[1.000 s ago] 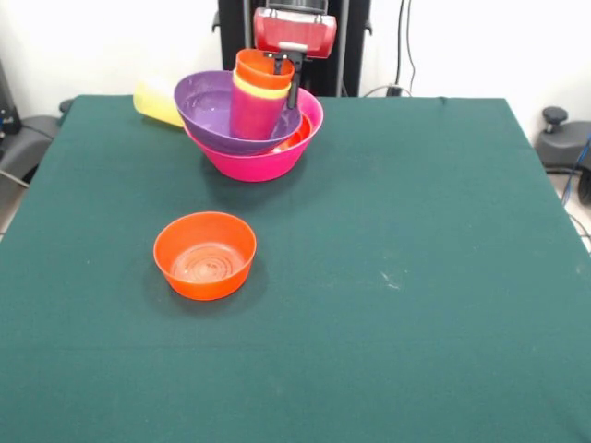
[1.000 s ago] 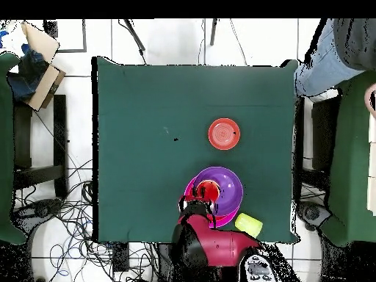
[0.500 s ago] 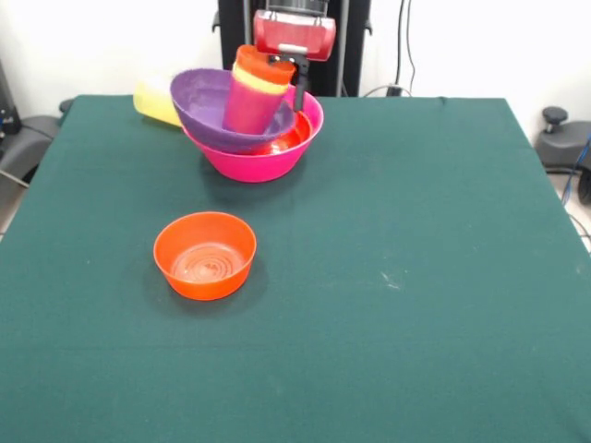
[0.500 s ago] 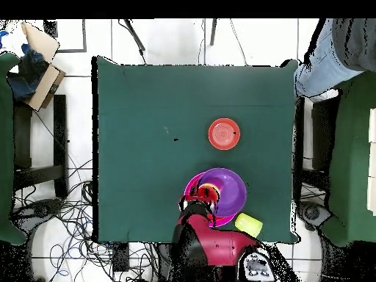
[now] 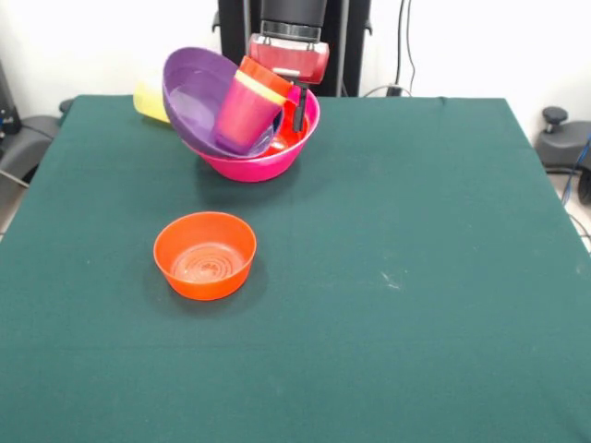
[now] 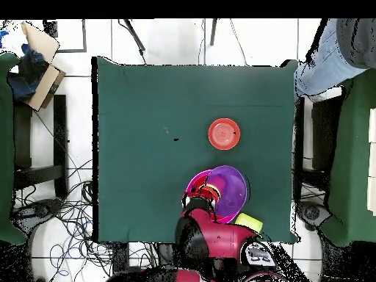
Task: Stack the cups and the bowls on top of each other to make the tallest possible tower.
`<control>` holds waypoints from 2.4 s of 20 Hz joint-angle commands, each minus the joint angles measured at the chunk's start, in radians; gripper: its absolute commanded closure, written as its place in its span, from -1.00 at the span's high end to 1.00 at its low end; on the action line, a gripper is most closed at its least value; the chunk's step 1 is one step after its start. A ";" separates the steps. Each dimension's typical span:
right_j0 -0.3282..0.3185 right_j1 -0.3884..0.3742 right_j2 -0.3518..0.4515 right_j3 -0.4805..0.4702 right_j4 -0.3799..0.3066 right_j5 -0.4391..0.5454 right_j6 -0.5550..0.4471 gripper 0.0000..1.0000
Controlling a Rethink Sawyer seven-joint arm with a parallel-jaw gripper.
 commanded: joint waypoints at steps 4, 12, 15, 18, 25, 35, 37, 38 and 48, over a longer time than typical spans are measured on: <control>-0.074 -0.145 0.202 -0.004 0.038 0.377 0.094 1.00; -0.174 -0.303 0.295 0.022 0.027 0.537 0.040 1.00; -0.219 -0.399 0.326 0.056 0.031 0.608 0.006 1.00; -0.260 -0.490 0.368 0.087 0.057 0.686 -0.030 1.00; -0.307 -0.618 0.428 0.097 0.125 0.834 -0.104 1.00; -0.338 -0.662 0.472 0.109 0.136 0.881 -0.112 1.00; -0.344 -0.663 0.479 0.108 0.135 0.885 -0.113 1.00; -0.348 -0.666 0.485 0.106 0.138 0.890 -0.117 1.00; -0.549 -0.530 0.639 -0.175 0.086 1.052 -0.331 1.00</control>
